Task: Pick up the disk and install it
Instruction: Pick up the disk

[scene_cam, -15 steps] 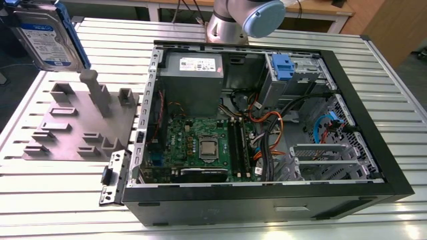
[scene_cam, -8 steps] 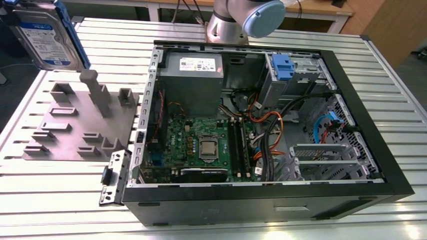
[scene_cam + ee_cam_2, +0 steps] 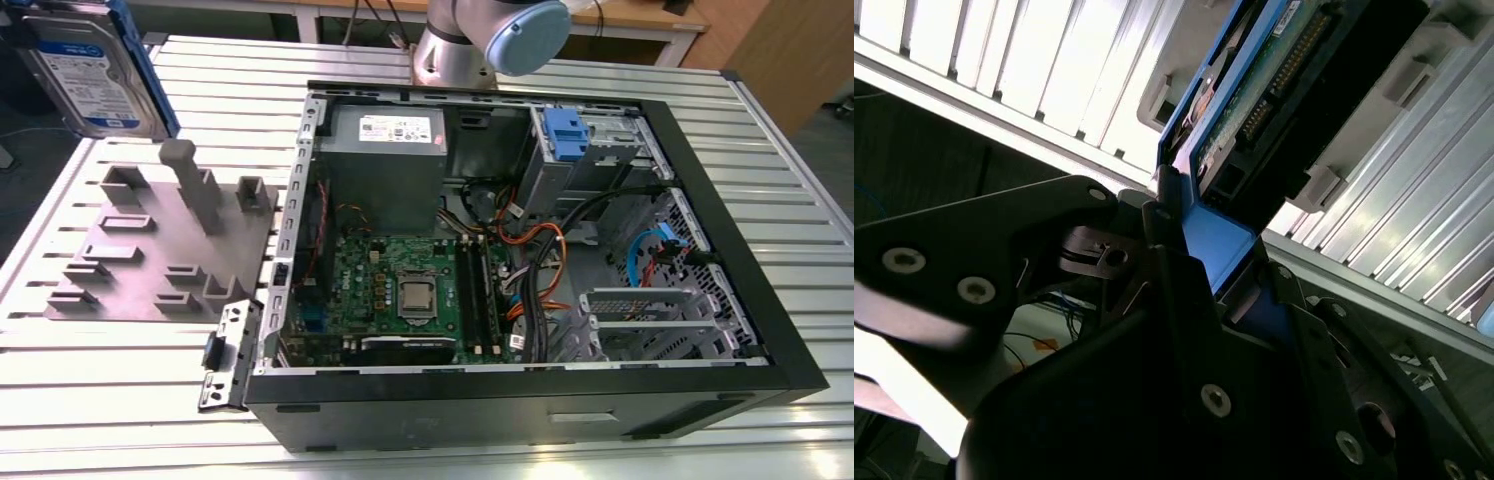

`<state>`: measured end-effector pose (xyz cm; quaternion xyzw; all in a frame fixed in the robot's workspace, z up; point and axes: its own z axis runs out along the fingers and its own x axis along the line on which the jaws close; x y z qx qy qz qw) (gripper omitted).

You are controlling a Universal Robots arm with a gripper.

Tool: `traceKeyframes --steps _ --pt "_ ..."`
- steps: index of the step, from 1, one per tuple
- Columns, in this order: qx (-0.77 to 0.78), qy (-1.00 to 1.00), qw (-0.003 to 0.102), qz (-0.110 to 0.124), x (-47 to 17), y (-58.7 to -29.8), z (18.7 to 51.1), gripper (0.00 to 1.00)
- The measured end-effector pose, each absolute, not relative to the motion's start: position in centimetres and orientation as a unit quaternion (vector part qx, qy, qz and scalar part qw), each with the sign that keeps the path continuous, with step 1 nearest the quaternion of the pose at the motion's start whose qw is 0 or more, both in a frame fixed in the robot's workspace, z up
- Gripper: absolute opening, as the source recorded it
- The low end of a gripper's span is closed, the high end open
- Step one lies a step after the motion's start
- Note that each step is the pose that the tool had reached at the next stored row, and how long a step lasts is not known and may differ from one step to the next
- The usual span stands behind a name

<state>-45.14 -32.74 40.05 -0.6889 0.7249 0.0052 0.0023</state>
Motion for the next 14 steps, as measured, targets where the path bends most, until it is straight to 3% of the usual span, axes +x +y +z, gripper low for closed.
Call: traceKeyframes --steps 14 --pt "-0.689 0.725 0.002 0.005 -45.14 -32.74 40.57 0.36"
